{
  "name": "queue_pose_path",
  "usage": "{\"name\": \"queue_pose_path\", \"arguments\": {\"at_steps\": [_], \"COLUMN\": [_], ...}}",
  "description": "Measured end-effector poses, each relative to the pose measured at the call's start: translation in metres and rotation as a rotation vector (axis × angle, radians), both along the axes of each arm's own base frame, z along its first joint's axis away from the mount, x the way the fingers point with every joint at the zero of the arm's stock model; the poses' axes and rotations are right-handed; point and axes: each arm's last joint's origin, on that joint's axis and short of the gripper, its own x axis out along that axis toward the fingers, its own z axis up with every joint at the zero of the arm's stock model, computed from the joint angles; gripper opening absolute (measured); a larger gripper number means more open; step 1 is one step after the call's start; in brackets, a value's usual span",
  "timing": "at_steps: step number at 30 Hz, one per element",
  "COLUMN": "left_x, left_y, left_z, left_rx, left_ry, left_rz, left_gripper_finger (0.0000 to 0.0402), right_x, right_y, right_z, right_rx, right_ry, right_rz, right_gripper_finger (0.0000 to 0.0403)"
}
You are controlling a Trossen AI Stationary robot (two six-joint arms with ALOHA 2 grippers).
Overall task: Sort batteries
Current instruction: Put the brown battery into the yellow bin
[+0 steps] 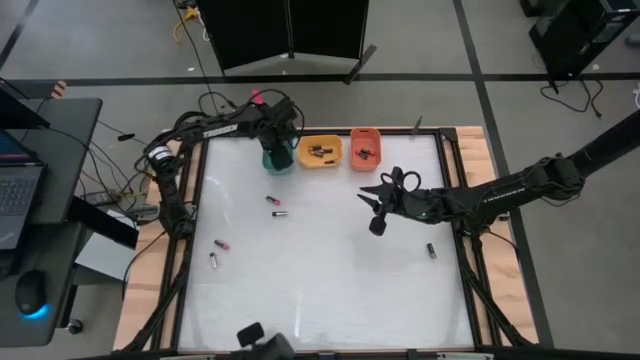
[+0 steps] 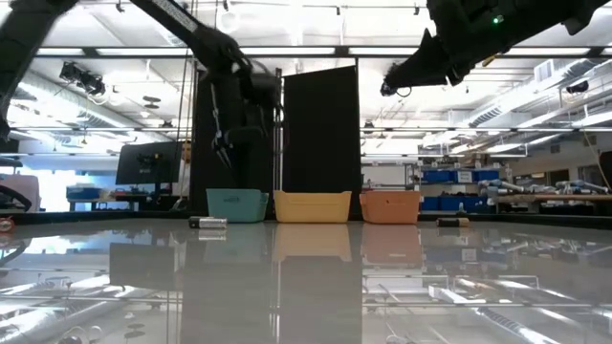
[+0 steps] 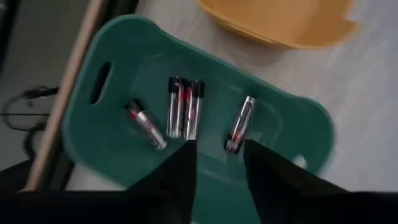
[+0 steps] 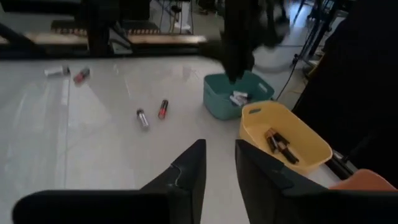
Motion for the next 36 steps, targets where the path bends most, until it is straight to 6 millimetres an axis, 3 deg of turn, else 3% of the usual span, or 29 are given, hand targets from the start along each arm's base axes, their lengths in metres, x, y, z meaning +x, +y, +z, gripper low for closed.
{"name": "queue_pose_path", "arguments": {"at_steps": [6,9,12,19,27,36], "left_x": [-0.021,-0.035,-0.049,-0.067,-0.071,-0.061], "left_y": [-0.051,-0.085,-0.122,-0.19,-0.22,-0.224], "left_z": [0.041,0.049,0.048,0.019,-0.012,-0.012], "left_rx": [0.131,0.196,0.232,0.218,0.2,0.235], "left_ry": [-0.19,-0.339,-0.504,-0.846,-0.817,-0.88], "left_rz": [-0.05,-0.086,-0.135,-0.256,-0.319,-0.361], "left_gripper_finger": [0.0024,0.0009,0.0014,0.0004,0.0004,0.0004], "right_x": [-0.005,-0.008,-0.011,-0.02,-0.041,-0.08], "right_y": [0.003,0.005,0.009,0.022,0.044,0.058], "right_z": [-0.01,-0.015,-0.019,-0.027,-0.042,-0.059], "right_rx": [0.019,0.055,0.095,0.27,0.57,0.841], "right_ry": [0.099,0.137,0.161,0.182,0.305,0.622], "right_rz": [0.0,-0.01,-0.016,-0.05,-0.117,-0.366], "right_gripper_finger": [0.0069,0.0032,0.0009,0.003,0.002,0.0078]}}
